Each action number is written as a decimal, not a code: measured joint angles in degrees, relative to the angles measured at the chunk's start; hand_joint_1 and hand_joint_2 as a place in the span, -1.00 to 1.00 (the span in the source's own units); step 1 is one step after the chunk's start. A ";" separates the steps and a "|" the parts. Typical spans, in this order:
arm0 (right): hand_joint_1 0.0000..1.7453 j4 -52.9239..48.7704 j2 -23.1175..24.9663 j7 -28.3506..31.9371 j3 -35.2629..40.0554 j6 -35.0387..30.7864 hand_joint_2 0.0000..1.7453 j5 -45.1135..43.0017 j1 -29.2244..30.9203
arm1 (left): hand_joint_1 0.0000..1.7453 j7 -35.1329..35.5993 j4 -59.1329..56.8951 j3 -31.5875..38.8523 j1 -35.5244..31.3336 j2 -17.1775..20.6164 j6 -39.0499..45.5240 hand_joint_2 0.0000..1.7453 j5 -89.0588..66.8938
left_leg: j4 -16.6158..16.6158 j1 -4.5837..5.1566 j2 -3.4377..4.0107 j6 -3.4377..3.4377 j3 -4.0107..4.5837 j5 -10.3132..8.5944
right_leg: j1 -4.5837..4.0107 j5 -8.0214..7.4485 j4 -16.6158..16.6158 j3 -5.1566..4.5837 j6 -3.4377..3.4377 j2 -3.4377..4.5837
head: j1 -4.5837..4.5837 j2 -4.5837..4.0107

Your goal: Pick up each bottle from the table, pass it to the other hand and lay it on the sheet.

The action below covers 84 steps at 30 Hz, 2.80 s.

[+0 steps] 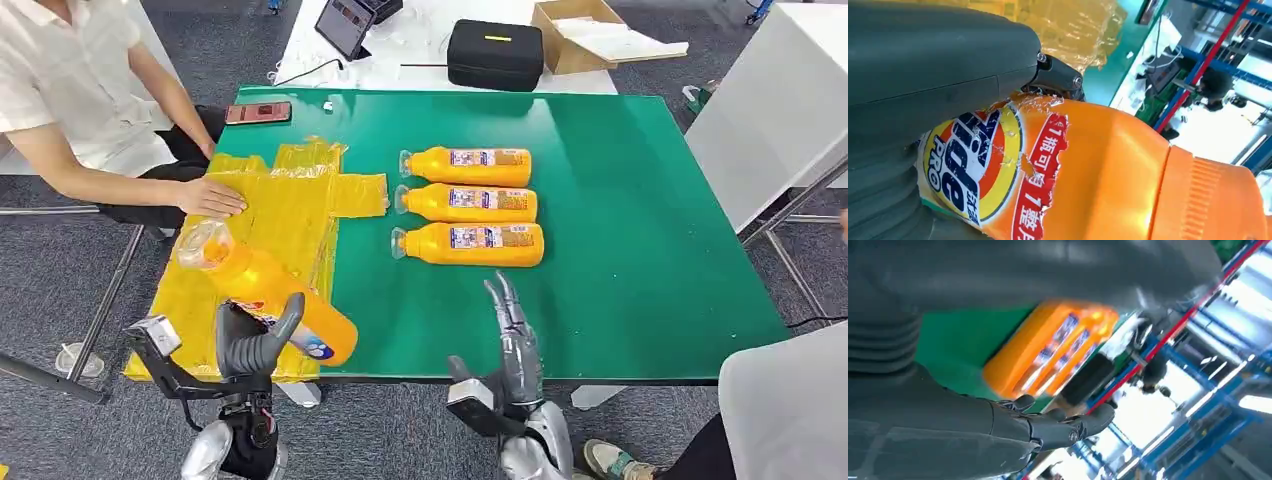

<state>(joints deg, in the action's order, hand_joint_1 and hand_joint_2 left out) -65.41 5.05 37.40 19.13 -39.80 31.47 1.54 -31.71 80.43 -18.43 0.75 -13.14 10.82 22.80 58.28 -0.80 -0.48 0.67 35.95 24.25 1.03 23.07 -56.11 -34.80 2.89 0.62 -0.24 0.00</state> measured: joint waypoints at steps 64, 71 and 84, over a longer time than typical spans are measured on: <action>-1.00 -19.85 4.42 2.56 -4.46 -0.22 -1.00 4.74 -1.73 | -0.84 15.65 -49.77 -8.24 -29.31 10.45 4.83 1.00 -80.72 | 0.00 -0.03 -0.04 -0.15 0.02 -0.20 | -0.01 -0.05 -0.14 -0.04 -0.03 -0.03 | 0.00 0.00; -1.00 -19.41 4.20 2.56 -4.22 -0.22 -1.00 4.52 -1.70 | -1.00 15.65 -50.53 -8.26 -29.85 10.51 4.11 1.00 -80.54 | 0.00 -0.03 -0.04 -0.19 0.00 -0.23 | -0.01 -0.06 -0.17 -0.04 -0.04 -0.03 | 0.00 0.00; -1.00 -18.30 3.50 2.56 -3.17 -0.22 -1.00 3.67 -0.75 | -1.00 10.89 -52.46 -8.26 -32.72 11.21 -3.42 1.00 -76.79 | -0.01 -0.03 -0.08 -0.22 -0.19 -0.25 | -0.01 -0.06 -0.18 0.14 -0.04 -0.05 | 0.00 0.00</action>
<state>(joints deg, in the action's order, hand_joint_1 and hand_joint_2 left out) -83.71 8.55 39.95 15.96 -40.02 35.15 0.79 -20.83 27.98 -26.69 -31.97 -1.92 7.40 -53.99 58.27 -0.83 -0.56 0.45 35.76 24.00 1.02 23.01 -56.29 -34.66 2.85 0.57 -0.24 0.00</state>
